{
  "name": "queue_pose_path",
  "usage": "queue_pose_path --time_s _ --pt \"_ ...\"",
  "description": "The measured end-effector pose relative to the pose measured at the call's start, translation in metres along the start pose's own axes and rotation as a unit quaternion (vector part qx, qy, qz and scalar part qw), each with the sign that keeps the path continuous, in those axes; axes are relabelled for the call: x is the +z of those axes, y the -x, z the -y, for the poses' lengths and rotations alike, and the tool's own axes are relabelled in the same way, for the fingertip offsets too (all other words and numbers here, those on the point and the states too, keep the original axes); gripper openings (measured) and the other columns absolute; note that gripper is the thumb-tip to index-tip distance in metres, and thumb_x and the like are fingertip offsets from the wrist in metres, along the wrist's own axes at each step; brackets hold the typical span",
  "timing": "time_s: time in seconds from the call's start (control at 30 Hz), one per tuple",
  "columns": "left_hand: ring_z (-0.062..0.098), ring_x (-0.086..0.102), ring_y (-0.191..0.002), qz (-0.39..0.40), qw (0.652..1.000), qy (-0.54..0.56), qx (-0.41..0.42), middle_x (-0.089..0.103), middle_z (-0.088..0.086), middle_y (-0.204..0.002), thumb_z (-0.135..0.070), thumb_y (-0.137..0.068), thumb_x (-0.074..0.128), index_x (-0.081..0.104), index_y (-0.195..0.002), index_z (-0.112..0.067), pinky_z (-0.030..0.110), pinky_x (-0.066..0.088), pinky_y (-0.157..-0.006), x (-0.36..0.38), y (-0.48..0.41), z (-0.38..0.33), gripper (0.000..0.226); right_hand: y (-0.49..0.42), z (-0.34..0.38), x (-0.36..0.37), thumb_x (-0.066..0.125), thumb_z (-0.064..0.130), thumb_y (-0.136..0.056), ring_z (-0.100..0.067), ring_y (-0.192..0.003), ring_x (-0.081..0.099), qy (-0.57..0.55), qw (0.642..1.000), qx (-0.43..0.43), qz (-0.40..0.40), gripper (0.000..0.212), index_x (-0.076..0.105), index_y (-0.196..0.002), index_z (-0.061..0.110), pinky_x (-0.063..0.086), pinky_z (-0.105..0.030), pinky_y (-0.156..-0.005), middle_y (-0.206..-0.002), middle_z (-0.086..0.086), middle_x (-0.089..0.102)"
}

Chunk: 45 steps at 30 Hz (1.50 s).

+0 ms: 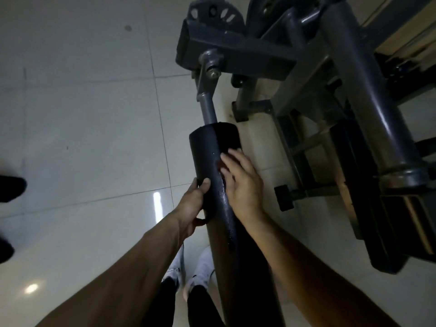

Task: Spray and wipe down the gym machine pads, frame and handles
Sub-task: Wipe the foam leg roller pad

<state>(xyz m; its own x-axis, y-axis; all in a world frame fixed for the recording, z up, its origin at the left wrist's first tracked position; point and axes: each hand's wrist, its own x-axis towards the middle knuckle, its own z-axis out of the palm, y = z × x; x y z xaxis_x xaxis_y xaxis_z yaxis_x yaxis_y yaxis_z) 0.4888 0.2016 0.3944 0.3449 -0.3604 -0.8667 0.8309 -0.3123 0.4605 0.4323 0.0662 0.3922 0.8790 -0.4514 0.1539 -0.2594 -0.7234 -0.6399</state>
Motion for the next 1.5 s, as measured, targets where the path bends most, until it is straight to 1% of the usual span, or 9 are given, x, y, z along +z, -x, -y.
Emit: queue_pose_path --time_s 0.1,0.2,0.33,0.47,0.73,0.87,1.1,1.37,1.5 --pt "0.02 0.054 -0.127 -0.002 1.0 -0.009 0.005 0.061 -0.009 -0.136 -0.055 -0.097 0.061 0.046 -0.143 -0.049 0.055 0.05 -0.099 -0.005 -0.003 0.003 0.049 -0.073 0.011 0.018 0.064 0.014 -0.099 -0.02 -0.128 0.058 0.02 1.0 -0.024 -0.002 0.035 0.068 -0.134 0.015 0.055 -0.035 -0.102 -0.144 -0.002 0.057" --pt "0.015 0.056 -0.121 0.021 0.998 -0.059 0.017 0.062 -0.013 -0.132 -0.049 -0.085 0.078 0.048 -0.129 -0.051 0.052 0.046 -0.102 -0.008 0.005 0.003 0.053 -0.106 0.021 0.022 0.064 0.017 -0.099 -0.017 -0.118 0.061 0.042 0.999 -0.029 0.009 0.033 0.068 -0.132 0.016 0.057 -0.034 -0.096 -0.142 0.0 0.056" --pt "0.01 0.062 -0.109 0.04 0.991 -0.104 0.072 0.061 -0.012 -0.125 -0.025 -0.069 0.096 0.039 -0.133 -0.034 0.032 0.055 -0.085 0.001 0.005 0.007 0.086 -0.066 0.006 -0.001 0.059 0.017 -0.099 -0.02 -0.128 0.059 0.074 0.993 -0.084 0.049 0.034 0.069 -0.131 0.014 0.054 -0.034 -0.101 -0.145 -0.002 0.057" --pt "0.014 0.066 -0.117 0.012 0.986 -0.126 0.113 0.067 -0.004 -0.127 -0.03 -0.041 0.104 0.035 -0.132 -0.028 0.043 0.056 -0.101 0.009 -0.008 0.015 0.114 0.005 -0.009 -0.027 0.061 0.011 -0.094 -0.022 -0.14 0.051 0.078 0.986 -0.108 0.101 0.038 0.069 -0.131 0.011 0.053 -0.042 -0.107 -0.145 -0.005 0.057" --pt "0.013 0.064 -0.116 -0.008 0.984 -0.143 0.11 0.065 -0.009 -0.126 -0.038 -0.04 0.098 0.033 -0.133 -0.033 0.041 0.055 -0.102 0.011 -0.013 0.019 0.114 -0.09 0.006 0.014 0.069 0.009 -0.089 -0.03 -0.109 0.055 0.075 0.987 -0.132 0.054 0.027 0.076 -0.115 0.014 0.052 -0.047 -0.09 -0.118 -0.009 0.06" --pt "0.013 0.062 -0.119 -0.009 0.984 -0.14 0.107 0.063 -0.01 -0.131 -0.04 -0.041 0.099 0.03 -0.141 -0.036 0.041 0.053 -0.105 0.011 -0.01 0.019 0.121 -0.111 0.018 0.02 0.07 0.014 -0.089 -0.028 -0.11 0.053 0.134 0.982 -0.127 0.044 0.023 0.075 -0.112 0.018 0.052 -0.047 -0.089 -0.119 -0.006 0.06" --pt "0.014 0.063 -0.112 -0.028 0.976 -0.175 0.127 0.063 -0.005 -0.124 -0.035 -0.039 0.091 0.025 -0.142 -0.036 0.042 0.059 -0.096 0.019 0.0 0.014 0.122 -0.001 -0.005 -0.028 0.06 0.011 -0.086 -0.024 -0.11 0.053 0.1 0.963 -0.204 0.144 0.032 0.073 -0.115 0.018 0.047 -0.043 -0.09 -0.12 -0.001 0.06" --pt "0.014 0.064 -0.114 -0.053 0.975 -0.177 0.123 0.063 -0.013 -0.128 -0.051 -0.038 0.095 0.03 -0.14 -0.037 0.041 0.056 -0.1 0.019 0.001 0.018 0.121 -0.127 0.023 0.026 0.076 0.014 -0.087 -0.028 -0.109 0.052 0.147 0.983 -0.099 0.054 0.028 0.073 -0.113 0.023 0.05 -0.046 -0.09 -0.118 -0.005 0.058" --pt "0.014 0.061 -0.122 -0.048 0.976 -0.168 0.128 0.06 -0.01 -0.136 -0.058 -0.034 0.1 0.024 -0.149 -0.035 0.04 0.053 -0.104 0.018 -0.004 0.02 0.14 -0.078 0.014 0.002 0.071 0.01 -0.086 -0.028 -0.108 0.052 0.135 0.974 -0.16 0.086 0.027 0.074 -0.111 0.021 0.048 -0.043 -0.087 -0.117 -0.003 0.058"
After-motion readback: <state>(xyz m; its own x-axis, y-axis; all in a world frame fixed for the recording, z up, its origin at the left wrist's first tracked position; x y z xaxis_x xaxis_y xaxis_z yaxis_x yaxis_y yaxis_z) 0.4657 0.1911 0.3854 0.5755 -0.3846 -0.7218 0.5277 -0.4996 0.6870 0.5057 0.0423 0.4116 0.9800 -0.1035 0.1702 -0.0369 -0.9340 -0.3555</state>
